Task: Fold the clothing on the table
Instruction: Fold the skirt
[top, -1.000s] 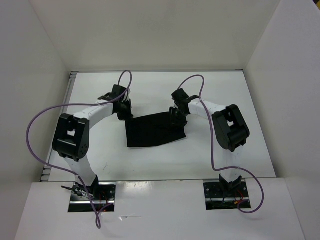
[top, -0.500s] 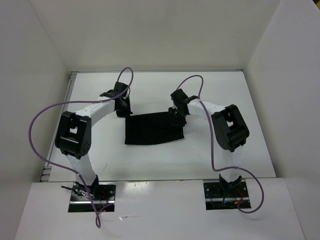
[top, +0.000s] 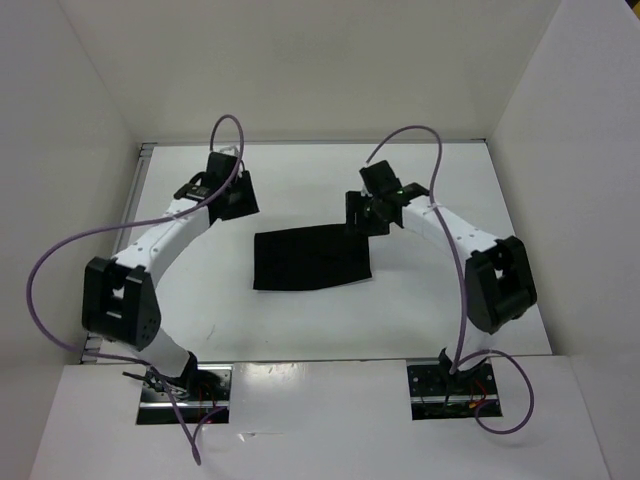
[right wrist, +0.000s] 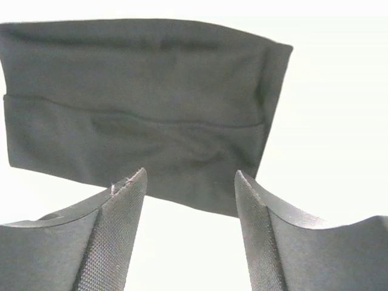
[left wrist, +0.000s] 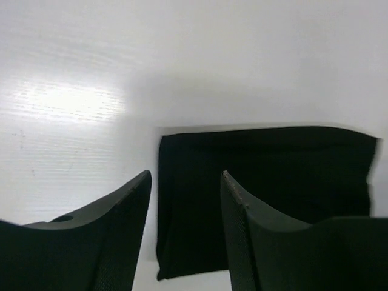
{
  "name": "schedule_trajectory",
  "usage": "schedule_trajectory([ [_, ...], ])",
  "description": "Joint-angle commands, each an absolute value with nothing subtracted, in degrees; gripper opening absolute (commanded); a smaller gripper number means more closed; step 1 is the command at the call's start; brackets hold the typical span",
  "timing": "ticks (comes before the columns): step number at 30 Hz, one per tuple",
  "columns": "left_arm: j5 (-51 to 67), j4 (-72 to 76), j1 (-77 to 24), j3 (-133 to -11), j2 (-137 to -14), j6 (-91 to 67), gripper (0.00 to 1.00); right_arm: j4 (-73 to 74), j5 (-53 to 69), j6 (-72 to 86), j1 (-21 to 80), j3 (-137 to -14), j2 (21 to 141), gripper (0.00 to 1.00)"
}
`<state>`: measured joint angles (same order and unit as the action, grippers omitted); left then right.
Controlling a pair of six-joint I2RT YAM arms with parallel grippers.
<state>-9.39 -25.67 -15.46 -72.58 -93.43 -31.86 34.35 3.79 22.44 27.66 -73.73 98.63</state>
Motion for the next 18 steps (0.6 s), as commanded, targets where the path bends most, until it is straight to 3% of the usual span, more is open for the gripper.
schedule_trajectory([
  [1,-0.9,-24.3,-15.9,-71.8,-87.6,-32.0,0.57,36.3,1.1,20.9,24.4,-75.7,94.4,0.66],
  [2,1.9,-23.4,-15.9,-70.9,-86.8,-32.0,0.53,36.8,1.1,20.9,23.3,-74.9,94.4,0.66],
  [7,21.0,-15.0,-17.0,-63.1,-85.3,-32.7,0.17,36.3,1.7,20.4,21.1,-70.7,96.2,0.66],
  [9,21.9,-13.2,-17.6,-62.4,-87.6,-33.5,0.07,35.3,3.8,20.4,20.5,-69.9,97.0,0.66],
  [18,23.3,-12.0,-20.6,-62.4,-95.0,-34.5,0.04,30.3,14.3,20.4,17.4,-66.8,101.2,0.62],
])
